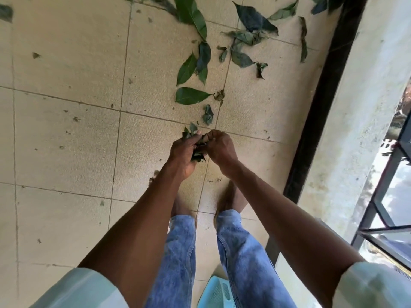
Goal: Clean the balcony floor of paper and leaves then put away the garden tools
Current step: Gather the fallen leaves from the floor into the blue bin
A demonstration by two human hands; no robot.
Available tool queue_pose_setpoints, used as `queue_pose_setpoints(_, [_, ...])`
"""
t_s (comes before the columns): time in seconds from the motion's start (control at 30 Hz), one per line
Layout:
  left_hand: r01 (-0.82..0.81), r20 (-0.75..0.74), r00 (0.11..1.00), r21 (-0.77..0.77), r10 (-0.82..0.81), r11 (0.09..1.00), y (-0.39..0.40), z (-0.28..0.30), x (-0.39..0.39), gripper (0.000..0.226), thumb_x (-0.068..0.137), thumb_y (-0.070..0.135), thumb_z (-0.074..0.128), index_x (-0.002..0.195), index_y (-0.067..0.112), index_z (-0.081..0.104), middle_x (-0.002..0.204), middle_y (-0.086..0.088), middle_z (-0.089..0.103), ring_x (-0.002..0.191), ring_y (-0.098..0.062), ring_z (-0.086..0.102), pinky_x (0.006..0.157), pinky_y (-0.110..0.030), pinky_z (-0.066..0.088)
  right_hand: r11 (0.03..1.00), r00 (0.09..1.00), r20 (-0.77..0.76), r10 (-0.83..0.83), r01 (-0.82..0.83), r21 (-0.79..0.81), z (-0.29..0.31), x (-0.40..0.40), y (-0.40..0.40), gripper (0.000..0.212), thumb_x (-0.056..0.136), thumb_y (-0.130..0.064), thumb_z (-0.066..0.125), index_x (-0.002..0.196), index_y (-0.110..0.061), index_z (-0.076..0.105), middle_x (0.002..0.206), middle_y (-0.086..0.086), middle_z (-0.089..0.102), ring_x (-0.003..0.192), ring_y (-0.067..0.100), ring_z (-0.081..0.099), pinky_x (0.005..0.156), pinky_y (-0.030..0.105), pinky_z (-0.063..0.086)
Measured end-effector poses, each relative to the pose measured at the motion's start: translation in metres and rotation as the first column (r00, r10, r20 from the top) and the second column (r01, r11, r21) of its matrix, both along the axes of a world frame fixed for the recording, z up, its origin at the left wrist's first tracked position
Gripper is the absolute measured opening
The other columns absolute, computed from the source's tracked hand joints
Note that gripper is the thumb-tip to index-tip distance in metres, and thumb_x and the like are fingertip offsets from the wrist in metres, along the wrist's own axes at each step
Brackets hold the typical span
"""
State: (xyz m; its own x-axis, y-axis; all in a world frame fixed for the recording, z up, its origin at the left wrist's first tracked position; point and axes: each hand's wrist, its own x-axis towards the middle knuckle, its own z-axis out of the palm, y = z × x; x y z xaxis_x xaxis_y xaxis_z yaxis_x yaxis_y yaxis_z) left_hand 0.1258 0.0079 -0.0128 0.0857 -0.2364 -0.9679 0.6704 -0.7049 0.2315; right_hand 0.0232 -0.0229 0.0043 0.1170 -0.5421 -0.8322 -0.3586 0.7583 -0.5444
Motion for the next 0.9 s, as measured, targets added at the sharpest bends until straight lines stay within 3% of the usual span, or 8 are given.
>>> queue_pose_setpoints(0.1, [-0.160, 0.072, 0.984, -0.026, 0.161, 0.987, -0.002, -0.004, 0.018, 0.003, 0.091, 0.006, 0.063, 0.093, 0.005, 0.062, 0.083, -0.011, 0.071, 0.071, -0.021, 0.068, 0.068, -0.032, 0.059, 0.993, 0.984, 0.150, 0.093, -0.102, 0.056, -0.008, -0.011, -0.025, 0.029, 0.078, -0.004, 0.073, 0.102, -0.009, 0.058, 0.093, 0.002, 0.065, 0.089, 0.018, 0.062, 0.078, 0.030, 0.052])
queue_pose_setpoints(0.17, [-0.266, 0.048, 0.962, -0.078, 0.270, 0.961, -0.003, -0.006, 0.031, 0.002, 0.092, 0.000, 0.058, 0.090, 0.000, 0.059, 0.076, -0.013, 0.070, 0.062, -0.019, 0.068, 0.064, -0.030, 0.060, 0.994, 0.995, -0.026, 0.094, -0.096, -0.052, -0.022, -0.019, -0.045, 0.037, 0.079, -0.007, 0.074, 0.114, -0.005, 0.061, 0.111, 0.009, 0.065, 0.101, 0.024, 0.063, 0.090, 0.042, 0.054])
queue_pose_setpoints(0.27, [-0.257, 0.057, 0.963, -0.092, 0.263, 0.962, -0.005, -0.011, 0.045, 0.014, 0.093, -0.006, 0.051, 0.086, 0.005, 0.056, 0.075, -0.012, 0.064, 0.056, -0.016, 0.064, 0.057, -0.030, 0.057, 0.900, 0.882, -0.412, 0.227, -0.351, -0.257, -0.053, -0.022, -0.067, 0.067, 0.076, -0.020, 0.080, 0.134, -0.006, 0.051, 0.140, 0.015, 0.046, 0.121, 0.030, 0.050, 0.102, 0.045, 0.046])
queue_pose_setpoints(0.4, [-0.213, 0.082, 0.973, -0.054, 0.217, 0.975, -0.004, -0.021, 0.049, 0.017, 0.094, -0.006, 0.050, 0.087, 0.008, 0.057, 0.073, -0.009, 0.061, 0.053, -0.014, 0.061, 0.054, -0.030, 0.054, 0.706, 0.704, -0.530, 0.473, -0.663, -0.251, -0.088, -0.009, -0.077, 0.101, 0.073, -0.036, 0.080, 0.152, -0.014, 0.021, 0.160, 0.014, 0.007, 0.145, 0.035, 0.010, 0.116, 0.048, 0.022])
queue_pose_setpoints(0.5, [-0.195, 0.094, 0.976, -0.012, 0.195, 0.981, -0.002, -0.025, 0.047, 0.017, 0.094, -0.005, 0.050, 0.086, 0.008, 0.057, 0.070, -0.008, 0.061, 0.051, -0.013, 0.061, 0.053, -0.028, 0.054, 0.550, 0.572, -0.658, 0.491, -0.788, -0.275, -0.092, -0.001, -0.061, 0.079, 0.082, -0.031, 0.071, 0.148, -0.017, 0.030, 0.156, 0.017, 0.014, 0.139, 0.036, 0.019, 0.110, 0.049, 0.031])
queue_pose_setpoints(0.6, [-0.188, 0.099, 0.978, 0.021, 0.185, 0.982, 0.001, -0.031, 0.045, 0.015, 0.095, -0.005, 0.050, 0.088, 0.007, 0.057, 0.070, -0.009, 0.061, 0.050, -0.013, 0.061, 0.051, -0.027, 0.053, 0.365, 0.563, -0.631, 0.535, -0.827, -0.428, -0.092, -0.005, -0.030, 0.034, 0.097, -0.014, 0.050, 0.130, -0.009, 0.046, 0.128, 0.011, 0.042, 0.099, 0.018, 0.050, 0.084, 0.039, 0.054])
queue_pose_setpoints(0.7, [-0.166, 0.110, 0.981, 0.046, 0.160, 0.985, 0.005, -0.033, 0.046, 0.015, 0.096, -0.002, 0.049, 0.089, 0.007, 0.058, 0.070, -0.008, 0.060, 0.051, -0.012, 0.061, 0.052, -0.026, 0.054, 0.145, 0.366, -0.665, 0.651, -0.920, -0.364, -0.098, -0.016, -0.010, 0.036, 0.095, -0.005, 0.052, 0.131, -0.007, 0.051, 0.124, 0.011, 0.046, 0.107, 0.022, 0.046, 0.080, 0.036, 0.056])
queue_pose_setpoints(0.9, [-0.214, 0.130, 0.970, 0.074, 0.204, 0.974, 0.009, -0.029, 0.061, 0.015, 0.096, -0.003, 0.050, 0.087, 0.007, 0.057, 0.078, -0.011, 0.061, 0.052, -0.013, 0.060, 0.052, -0.027, 0.054, 0.608, 0.733, -0.562, 0.383, -0.658, -0.444, -0.085, -0.011, -0.027, 0.024, 0.088, 0.009, 0.051, 0.105, -0.001, 0.066, 0.098, 0.016, 0.063, 0.084, 0.029, 0.059, 0.066, 0.025, 0.039])
